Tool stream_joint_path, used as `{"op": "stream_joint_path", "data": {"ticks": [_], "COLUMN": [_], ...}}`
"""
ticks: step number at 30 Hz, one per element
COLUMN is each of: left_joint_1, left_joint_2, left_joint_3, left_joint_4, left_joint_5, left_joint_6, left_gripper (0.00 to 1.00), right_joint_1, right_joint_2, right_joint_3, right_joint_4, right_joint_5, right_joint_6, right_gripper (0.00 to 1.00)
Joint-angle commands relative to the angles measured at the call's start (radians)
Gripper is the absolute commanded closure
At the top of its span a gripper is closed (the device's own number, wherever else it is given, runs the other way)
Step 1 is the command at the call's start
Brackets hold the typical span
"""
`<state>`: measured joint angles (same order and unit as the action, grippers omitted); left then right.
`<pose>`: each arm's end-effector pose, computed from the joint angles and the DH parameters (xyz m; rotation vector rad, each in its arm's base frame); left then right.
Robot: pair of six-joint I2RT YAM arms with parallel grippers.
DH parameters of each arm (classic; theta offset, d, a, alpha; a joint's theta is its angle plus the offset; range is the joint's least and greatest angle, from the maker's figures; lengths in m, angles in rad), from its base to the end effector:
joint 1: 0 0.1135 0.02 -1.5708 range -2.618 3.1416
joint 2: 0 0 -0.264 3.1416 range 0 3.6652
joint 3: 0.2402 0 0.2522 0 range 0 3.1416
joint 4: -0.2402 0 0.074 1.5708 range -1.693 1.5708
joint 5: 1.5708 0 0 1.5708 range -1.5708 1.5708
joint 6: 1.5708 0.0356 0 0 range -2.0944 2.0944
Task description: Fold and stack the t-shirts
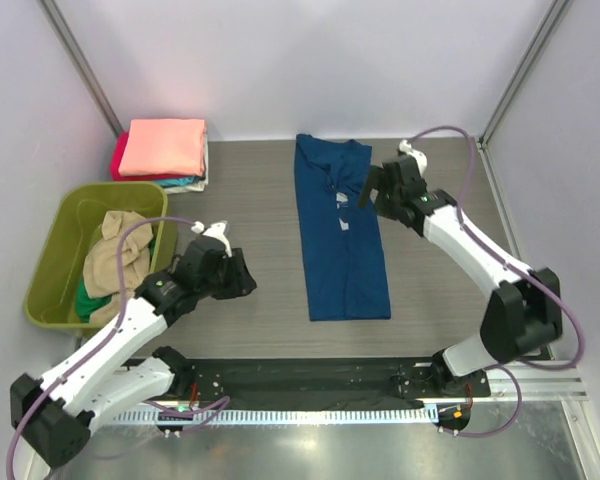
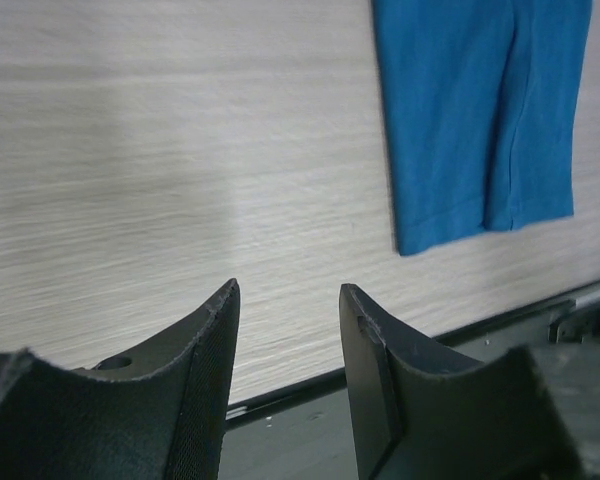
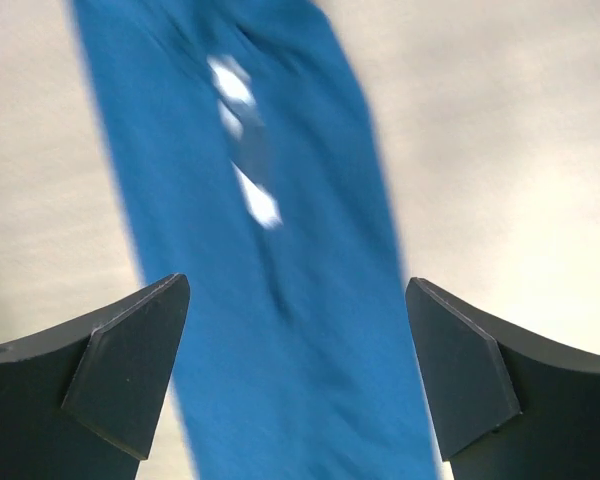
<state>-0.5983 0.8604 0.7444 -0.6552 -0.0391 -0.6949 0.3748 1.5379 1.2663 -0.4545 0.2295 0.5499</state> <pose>0.1468 -0.0984 0.2685 -0.1367 2.4151 -0.5781 0.3237 0.1186 0.2973 0.3171 2.2615 0.2219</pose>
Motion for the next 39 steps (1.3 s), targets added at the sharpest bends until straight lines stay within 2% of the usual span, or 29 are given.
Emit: {"op": "stream_joint_path", "data": {"ticks": [1, 2, 5, 7, 11, 15, 18, 25, 31, 34, 35, 39], "left_joint_1": [-0.073, -0.095, -0.175, -0.231, -0.329, -0.373, -0.396, -0.419, -0.419, -0.419, -0.419, -0.419], "left_joint_2": [0.063, 0.113, 0.217, 0.282, 0.439, 0.569, 0.615, 0.663, 0.64, 0.651, 0.657, 0.692], "left_joint_3": [-0.046, -0.059, -0.097, -0.103, -0.088, -0.059, -0.05, -0.063, -0.079, -0.073, -0.071, -0.069], "left_joint_4": [0.201, 0.235, 0.382, 0.483, 0.603, 0.667, 0.683, 0.706, 0.7, 0.698, 0.698, 0.71], "left_joint_5": [0.028, 0.031, 0.034, 0.034, 0.033, 0.033, 0.033, 0.007, -0.031, -0.035, -0.031, -0.034], "left_joint_6": [-0.078, -0.106, -0.162, -0.184, -0.227, -0.274, -0.287, -0.308, -0.31, -0.305, -0.305, -0.307], "left_gripper": [0.54, 0.54, 0.55, 0.55, 0.57, 0.58, 0.6, 0.6, 0.56, 0.56, 0.56, 0.62], "right_joint_1": [-0.02, -0.03, -0.048, -0.048, -0.048, -0.048, -0.048, -0.048, -0.048, -0.047, -0.047, -0.047], "right_joint_2": [-0.12, -0.199, -0.326, -0.386, -0.516, -0.665, -0.717, -0.749, -0.785, -0.788, -0.786, -0.786], "right_joint_3": [-0.2, -0.3, -0.466, -0.546, -0.711, -0.797, -0.835, -0.927, -0.964, -0.979, -0.982, -0.993], "right_joint_4": [0.0, 0.026, 0.062, 0.077, 0.067, 0.037, -0.016, -0.032, -0.026, -0.01, -0.009, 0.0], "right_joint_5": [-0.004, -0.033, -0.099, -0.162, -0.191, -0.205, -0.216, -0.285, -0.331, -0.352, -0.358, -0.363], "right_joint_6": [-0.008, 0.001, 0.07, 0.1, 0.186, 0.223, 0.232, 0.268, 0.289, 0.3, 0.303, 0.303], "right_gripper": [0.03, 0.03, 0.04, 0.05, 0.07, 0.08, 0.09, 0.15, 0.29, 0.39, 0.46, 0.57]}}
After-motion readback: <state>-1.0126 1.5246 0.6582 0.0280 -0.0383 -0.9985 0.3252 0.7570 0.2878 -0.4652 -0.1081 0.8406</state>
